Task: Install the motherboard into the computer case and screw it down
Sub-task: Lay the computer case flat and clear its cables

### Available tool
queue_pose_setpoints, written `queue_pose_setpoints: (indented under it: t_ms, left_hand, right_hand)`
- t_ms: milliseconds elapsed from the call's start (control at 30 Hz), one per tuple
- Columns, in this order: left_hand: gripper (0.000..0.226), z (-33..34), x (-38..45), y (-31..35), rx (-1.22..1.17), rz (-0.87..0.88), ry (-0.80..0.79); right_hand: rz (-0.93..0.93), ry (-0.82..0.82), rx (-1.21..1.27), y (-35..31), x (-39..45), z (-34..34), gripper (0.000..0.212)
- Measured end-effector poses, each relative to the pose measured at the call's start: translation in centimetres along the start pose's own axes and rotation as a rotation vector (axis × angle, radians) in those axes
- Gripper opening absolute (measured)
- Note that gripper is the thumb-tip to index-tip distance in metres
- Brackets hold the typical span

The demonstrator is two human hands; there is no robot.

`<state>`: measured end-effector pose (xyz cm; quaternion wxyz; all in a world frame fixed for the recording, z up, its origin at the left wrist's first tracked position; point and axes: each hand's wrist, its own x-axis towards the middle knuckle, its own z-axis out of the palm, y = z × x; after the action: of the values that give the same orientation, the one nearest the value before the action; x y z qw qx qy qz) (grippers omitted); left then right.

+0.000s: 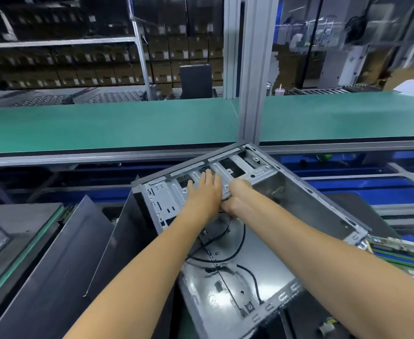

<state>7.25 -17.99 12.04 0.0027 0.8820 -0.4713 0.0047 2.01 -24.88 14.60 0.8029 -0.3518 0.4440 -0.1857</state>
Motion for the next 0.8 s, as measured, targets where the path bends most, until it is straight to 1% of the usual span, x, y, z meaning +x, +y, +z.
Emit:
queue_pose_setpoints:
  t_ms: [133,233,267,367,467,533,633,733,800]
  left_hand:
    - [0.089,2.0,0.1,0.1,-0.043,0.043,-0.023]
    - [0.091,3.3,0.6,0.2,-0.044,0.095,-0.029]
    - [0.091,3.7,0.8,0.3,-0.037,0.12,-0.035]
    - [0.089,4.9,1.6,0.4,0.001,0.195,-0.069]
    - [0.088,6.1,2.4,0.6,0.027,0.255,-0.119]
    - [0.087,6.8,3.1,0.6,0.031,0.282,-0.151]
    - [0.084,7.6,4.2,0.4,0.017,0.31,-0.155]
    - [0.088,8.2,5.2,0.1,0.016,0.315,-0.151]
    - [0.089,8.5,5.7,0.0,0.018,0.312,-0.141]
  right_hand:
    - [0.01,0.021,0.014,1.0,0.6,-1.1,0.034]
    - [-0.006,0.006,-0.01,1.9,1.3,-2.2,0.038]
    - [-0.011,0.016,-0.018,2.2,1.5,-2.6,0.039]
    - [0.031,0.069,0.114,3.0,2.5,-3.5,0.039]
    - [0.086,0.103,0.174,3.7,3.4,-4.2,0.038]
    - [0.129,0.093,0.213,4.1,4.3,-4.6,0.041]
    - [0.108,0.119,0.248,4.3,5.5,-4.6,0.039]
    - [0.083,0.134,0.265,4.2,6.4,-4.5,0.038]
    - [0.098,0.137,0.277,4.2,7.0,-4.5,0.039]
